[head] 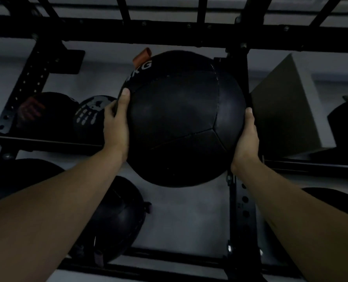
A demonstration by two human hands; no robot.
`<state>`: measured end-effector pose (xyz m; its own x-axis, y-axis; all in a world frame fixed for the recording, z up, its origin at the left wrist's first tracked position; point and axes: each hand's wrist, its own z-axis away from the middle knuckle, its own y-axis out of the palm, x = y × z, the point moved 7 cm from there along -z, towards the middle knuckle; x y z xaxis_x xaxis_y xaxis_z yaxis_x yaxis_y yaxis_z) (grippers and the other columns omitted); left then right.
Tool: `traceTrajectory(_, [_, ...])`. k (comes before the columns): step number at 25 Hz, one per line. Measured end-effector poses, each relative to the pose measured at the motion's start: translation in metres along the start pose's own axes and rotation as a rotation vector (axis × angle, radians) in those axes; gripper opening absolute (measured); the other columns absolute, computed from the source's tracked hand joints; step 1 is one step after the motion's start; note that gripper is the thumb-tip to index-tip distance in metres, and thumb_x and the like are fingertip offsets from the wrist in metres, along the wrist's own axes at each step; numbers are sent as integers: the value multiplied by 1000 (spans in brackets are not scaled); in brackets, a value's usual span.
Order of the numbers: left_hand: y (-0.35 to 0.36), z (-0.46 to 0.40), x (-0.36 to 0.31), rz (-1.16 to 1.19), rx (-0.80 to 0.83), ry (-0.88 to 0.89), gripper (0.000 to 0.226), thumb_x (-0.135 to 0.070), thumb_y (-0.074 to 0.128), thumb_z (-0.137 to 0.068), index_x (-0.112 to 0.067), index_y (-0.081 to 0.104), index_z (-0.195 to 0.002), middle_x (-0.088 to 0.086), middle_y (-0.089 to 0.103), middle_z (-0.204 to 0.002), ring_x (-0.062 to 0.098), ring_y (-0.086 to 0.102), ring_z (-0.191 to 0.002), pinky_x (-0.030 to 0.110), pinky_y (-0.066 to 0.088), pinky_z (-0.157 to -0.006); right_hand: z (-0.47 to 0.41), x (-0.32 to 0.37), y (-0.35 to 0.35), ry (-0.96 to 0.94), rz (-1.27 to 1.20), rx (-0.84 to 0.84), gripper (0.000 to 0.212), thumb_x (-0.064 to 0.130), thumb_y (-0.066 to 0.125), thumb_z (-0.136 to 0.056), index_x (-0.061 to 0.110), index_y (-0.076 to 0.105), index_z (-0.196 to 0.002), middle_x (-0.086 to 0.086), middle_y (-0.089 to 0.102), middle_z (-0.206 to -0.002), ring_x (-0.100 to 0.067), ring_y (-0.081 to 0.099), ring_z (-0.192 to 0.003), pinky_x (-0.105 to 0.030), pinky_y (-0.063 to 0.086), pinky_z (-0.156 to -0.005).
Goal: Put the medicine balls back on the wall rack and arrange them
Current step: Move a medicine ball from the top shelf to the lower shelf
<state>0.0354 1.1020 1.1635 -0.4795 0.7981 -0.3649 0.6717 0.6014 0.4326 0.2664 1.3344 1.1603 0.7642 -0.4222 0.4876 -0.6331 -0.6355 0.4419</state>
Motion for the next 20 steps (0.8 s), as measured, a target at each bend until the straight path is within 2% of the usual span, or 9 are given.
traceTrajectory(3, [-12,49,9,-12,-73,-50,93,-83,65,-72,-28,55,-147,-2,68,-138,18,67,-125,44,52,-112,34,-3,-26,24,7,-16,69,73,61,-85,34,64,-142,5,73,-136,-22,70,-124,-46,55,-110])
traceTrajectory(6, [-24,89,25,-6,-114,-140,94,-83,67,-70,-27,55,-146,-1,69,-137,18,68,-122,44,53,-110,65,-13,-49,62,12,-58,43,68,62,-86,39,70,-117,7,76,-125,-19,72,-118,-45,56,-109])
traceTrajectory(7, [-28,100,31,-6,-128,-179,95,-83,68,-69,-27,56,-145,0,69,-136,20,69,-122,45,53,-110,73,-20,-56,86,16,-75,41,66,63,-88,37,71,-115,5,77,-124,-20,73,-117,-45,56,-109])
traceTrajectory(11, [-38,135,65,-10,-171,-305,91,-81,70,-65,-27,62,-137,2,72,-133,23,71,-119,47,54,-109,92,-51,-82,179,39,-121,47,61,63,-92,29,73,-126,-1,78,-127,-25,73,-118,-49,56,-110])
traceTrajectory(16, [-38,145,109,-43,-180,-398,95,-84,70,-62,-26,62,-137,1,73,-130,23,71,-116,47,55,-107,87,-89,-108,272,71,-167,57,64,69,-83,27,76,-126,-1,79,-125,-26,75,-115,-50,58,-106])
traceTrajectory(20, [-40,143,148,-71,-166,-398,104,-93,71,-53,-31,60,-135,-1,73,-128,20,71,-116,46,56,-106,79,-121,-124,261,107,-210,48,64,67,-86,31,77,-119,0,79,-124,-25,75,-116,-49,57,-107])
